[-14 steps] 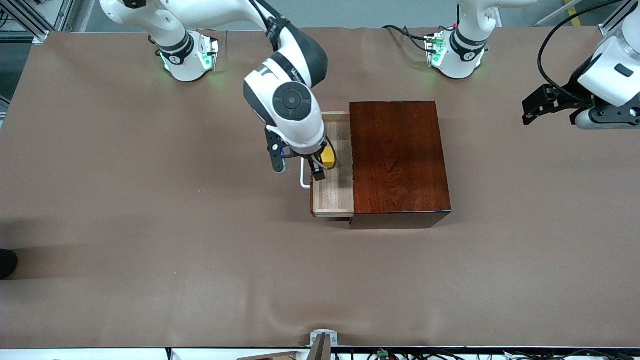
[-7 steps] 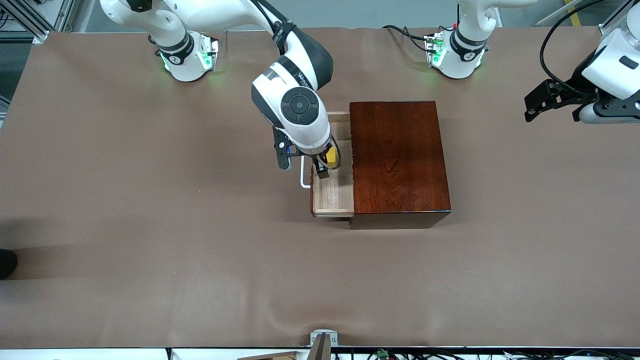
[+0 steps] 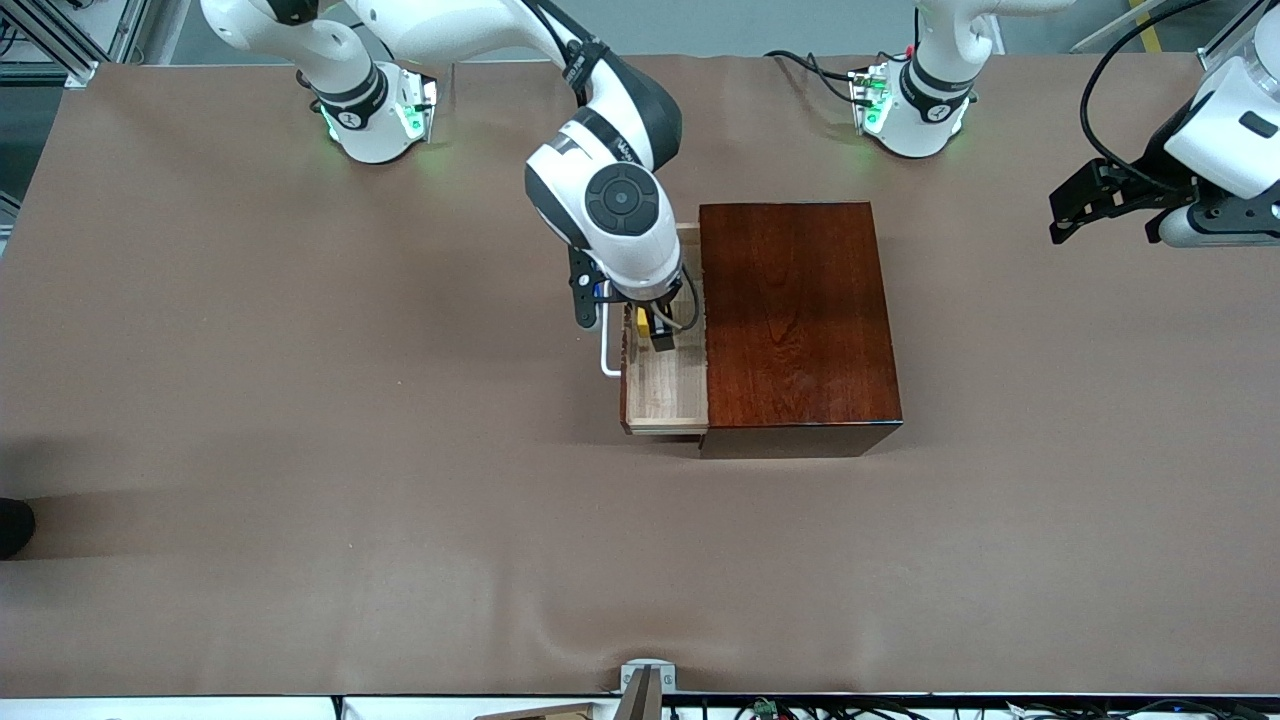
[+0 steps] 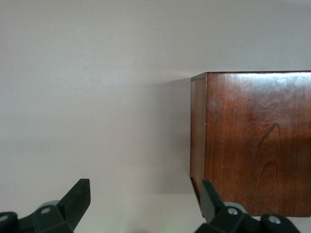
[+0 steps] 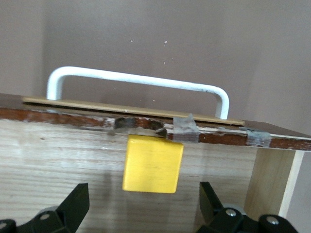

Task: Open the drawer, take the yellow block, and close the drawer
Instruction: 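Lower the right gripper and close it on the yellow cube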

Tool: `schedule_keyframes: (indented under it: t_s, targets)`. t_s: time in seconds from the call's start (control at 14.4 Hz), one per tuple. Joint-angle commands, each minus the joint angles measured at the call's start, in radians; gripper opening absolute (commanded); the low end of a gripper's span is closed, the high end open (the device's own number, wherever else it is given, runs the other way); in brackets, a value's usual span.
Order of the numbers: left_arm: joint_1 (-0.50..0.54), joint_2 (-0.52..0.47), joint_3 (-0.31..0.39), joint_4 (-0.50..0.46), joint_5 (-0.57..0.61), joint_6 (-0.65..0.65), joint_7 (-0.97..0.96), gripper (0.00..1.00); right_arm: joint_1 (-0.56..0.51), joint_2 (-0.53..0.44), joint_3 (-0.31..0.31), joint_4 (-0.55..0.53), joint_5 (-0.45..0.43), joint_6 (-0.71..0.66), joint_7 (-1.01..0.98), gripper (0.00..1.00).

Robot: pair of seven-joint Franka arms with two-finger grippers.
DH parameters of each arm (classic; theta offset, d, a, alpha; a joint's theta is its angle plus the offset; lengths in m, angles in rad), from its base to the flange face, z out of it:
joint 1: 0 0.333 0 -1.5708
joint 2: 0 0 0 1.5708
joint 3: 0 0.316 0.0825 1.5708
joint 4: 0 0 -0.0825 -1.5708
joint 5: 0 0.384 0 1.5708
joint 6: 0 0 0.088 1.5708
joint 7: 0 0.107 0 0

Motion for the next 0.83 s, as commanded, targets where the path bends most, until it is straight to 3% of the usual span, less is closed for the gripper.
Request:
schedule_keyframes:
  t_s: [0.0,0.14,0.42,0.49,0.55,0.62,0.76]
  targets:
    - [0.011,-0.022,-0.003,-0.018,-0.003,0.009,0.003,1.0,0.025,0.002,-0.012,-0.028,0.006,0.013,0.017,1.0]
    - [0.011,-0.019,-0.001,-0.021,-0.003,0.009,0.003,1.0,0.029,0.002,-0.013,-0.039,0.0,0.011,0.016,1.0]
    - [0.014,-0.013,0.002,-0.021,-0.003,0.023,0.003,1.0,0.058,0.009,-0.016,-0.078,-0.123,0.043,0.09,1.0]
    - [0.026,-0.01,0.002,-0.019,-0.003,0.031,0.003,1.0,0.055,0.009,-0.015,-0.078,-0.132,0.059,0.114,0.95]
    - [0.029,-0.005,0.002,-0.019,-0.001,0.04,0.003,1.0,0.049,0.008,-0.015,-0.073,-0.132,0.057,0.117,0.69]
    - [0.029,-0.001,0.002,-0.021,-0.001,0.041,0.003,1.0,0.045,0.008,-0.015,-0.068,-0.118,0.059,0.117,0.06]
    - [0.029,0.001,0.0,-0.019,-0.001,0.044,0.003,1.0,0.045,0.009,-0.015,-0.067,-0.117,0.062,0.117,0.0]
